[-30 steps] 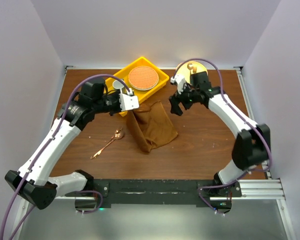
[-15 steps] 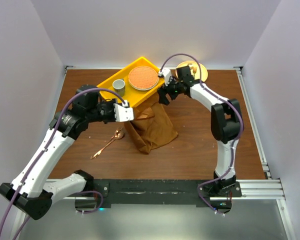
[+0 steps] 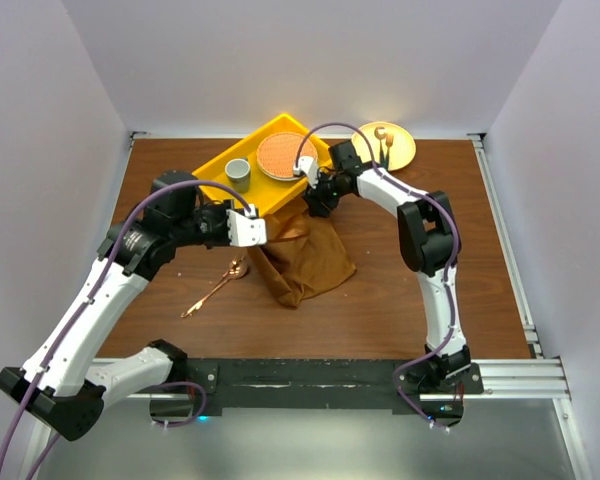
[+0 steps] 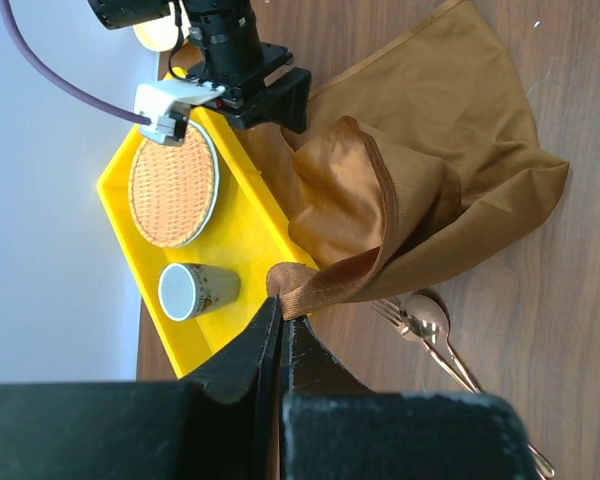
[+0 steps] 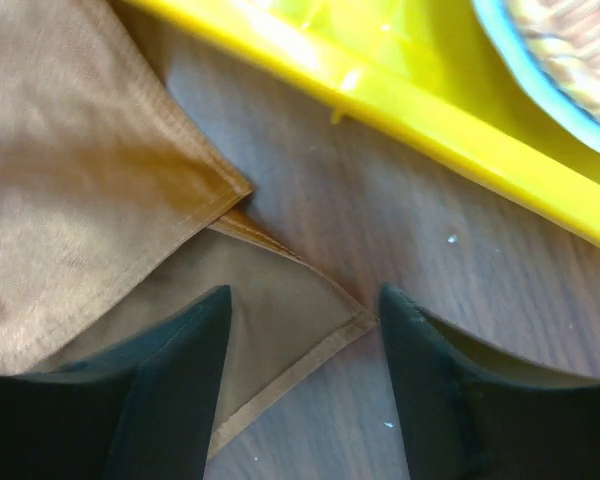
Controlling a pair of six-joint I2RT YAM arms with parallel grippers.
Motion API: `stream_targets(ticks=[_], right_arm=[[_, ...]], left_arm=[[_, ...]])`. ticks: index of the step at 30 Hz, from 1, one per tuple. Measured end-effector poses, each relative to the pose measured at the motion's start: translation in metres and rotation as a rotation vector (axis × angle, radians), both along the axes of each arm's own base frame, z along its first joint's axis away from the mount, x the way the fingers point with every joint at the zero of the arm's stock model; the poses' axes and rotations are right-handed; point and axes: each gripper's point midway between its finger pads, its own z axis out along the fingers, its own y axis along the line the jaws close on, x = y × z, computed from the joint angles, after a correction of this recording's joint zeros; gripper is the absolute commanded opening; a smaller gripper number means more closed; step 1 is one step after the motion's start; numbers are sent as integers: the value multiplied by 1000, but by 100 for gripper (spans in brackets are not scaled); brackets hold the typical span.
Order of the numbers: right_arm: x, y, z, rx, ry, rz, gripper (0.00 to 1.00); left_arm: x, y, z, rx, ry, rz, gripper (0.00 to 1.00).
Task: Fold the napkin into a case and place the utensils inside
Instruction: Pick up the crumpled napkin from the center of the board, then flatten out the napkin at the center of the board.
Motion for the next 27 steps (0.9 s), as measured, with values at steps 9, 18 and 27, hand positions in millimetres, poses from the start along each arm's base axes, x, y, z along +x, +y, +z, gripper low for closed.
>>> stream_targets(ticks=[9, 18, 27], right_arm=[[-33, -41, -5, -140, 69, 61, 0], [-105, -227, 88, -229, 28, -232, 0], [-202, -274, 88, -364, 42, -215, 9]], left_arm=[[9, 3, -3, -5, 2, 60, 0], [56, 18, -18, -71, 66, 301, 0], [78, 62, -80, -27, 224, 504, 0]])
